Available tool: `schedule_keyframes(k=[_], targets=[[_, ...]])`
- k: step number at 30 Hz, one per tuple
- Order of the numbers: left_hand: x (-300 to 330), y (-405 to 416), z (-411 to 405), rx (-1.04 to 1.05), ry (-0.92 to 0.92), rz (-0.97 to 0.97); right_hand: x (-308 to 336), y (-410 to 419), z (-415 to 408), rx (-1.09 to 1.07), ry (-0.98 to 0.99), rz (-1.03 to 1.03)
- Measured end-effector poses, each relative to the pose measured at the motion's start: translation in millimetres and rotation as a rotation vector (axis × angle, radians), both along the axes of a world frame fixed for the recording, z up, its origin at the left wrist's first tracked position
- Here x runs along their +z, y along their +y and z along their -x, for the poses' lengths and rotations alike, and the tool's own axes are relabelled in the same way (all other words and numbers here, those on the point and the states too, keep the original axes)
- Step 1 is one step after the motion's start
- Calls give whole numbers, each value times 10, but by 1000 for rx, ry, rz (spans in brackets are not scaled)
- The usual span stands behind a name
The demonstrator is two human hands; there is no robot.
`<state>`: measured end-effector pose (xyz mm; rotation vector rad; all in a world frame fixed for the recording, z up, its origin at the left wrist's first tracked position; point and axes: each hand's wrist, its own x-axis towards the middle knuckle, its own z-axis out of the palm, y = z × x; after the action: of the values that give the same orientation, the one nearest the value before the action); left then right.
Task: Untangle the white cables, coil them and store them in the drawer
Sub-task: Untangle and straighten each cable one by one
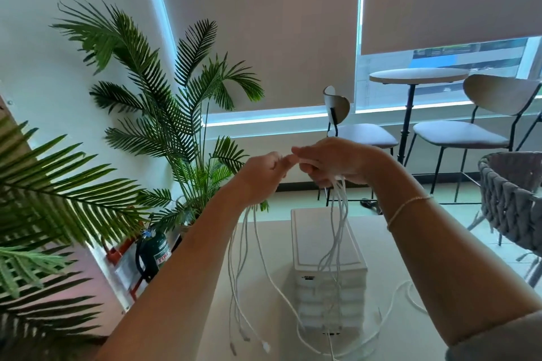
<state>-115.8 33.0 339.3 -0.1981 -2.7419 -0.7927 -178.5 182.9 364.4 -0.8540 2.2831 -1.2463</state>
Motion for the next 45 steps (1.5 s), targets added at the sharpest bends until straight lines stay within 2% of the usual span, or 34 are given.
schedule_keyframes(k=[2,3,4,7,8,11,16,21,27,33,37,39,41,42,45], targets=[[24,37,19,-5,60,85,71,-4,4,54,-33,-60],[27,37,37,-29,82,58,104,-9,-2,50,-50,-54],[26,26,48,-62,86,-37,133,-20,-16,36,-66,-23],[-5,-13,60,-172,72,-502,138,-101,-62,-31,-69,181],[-54,-11,68,-164,128,-552,128,-139,-76,-58,-56,253],[-273,20,94,-84,311,-548,88,-265,-111,-126,-36,421],[-719,-39,103,-46,394,-370,101,-384,-120,-205,-104,692],[-1281,-140,34,24,186,-277,201,-425,-152,-208,-125,852],[-1824,-207,-94,182,32,-185,371,-443,-164,-152,-133,963],[-2131,-389,-162,262,-108,-121,377,-502,-167,-143,-123,954],[-2297,-452,-339,259,-329,-102,525,-487,-204,-94,-110,947],[-2208,-475,-343,181,-484,-52,517,-495,-207,-80,-69,866],[-1888,-517,-259,50,-621,-133,448,-512,-218,-82,-43,763],[-1647,-576,-202,11,-605,-234,403,-530,-225,-89,-27,702],[-715,-651,-89,-36,-236,-480,269,-615,-236,-131,50,536]])
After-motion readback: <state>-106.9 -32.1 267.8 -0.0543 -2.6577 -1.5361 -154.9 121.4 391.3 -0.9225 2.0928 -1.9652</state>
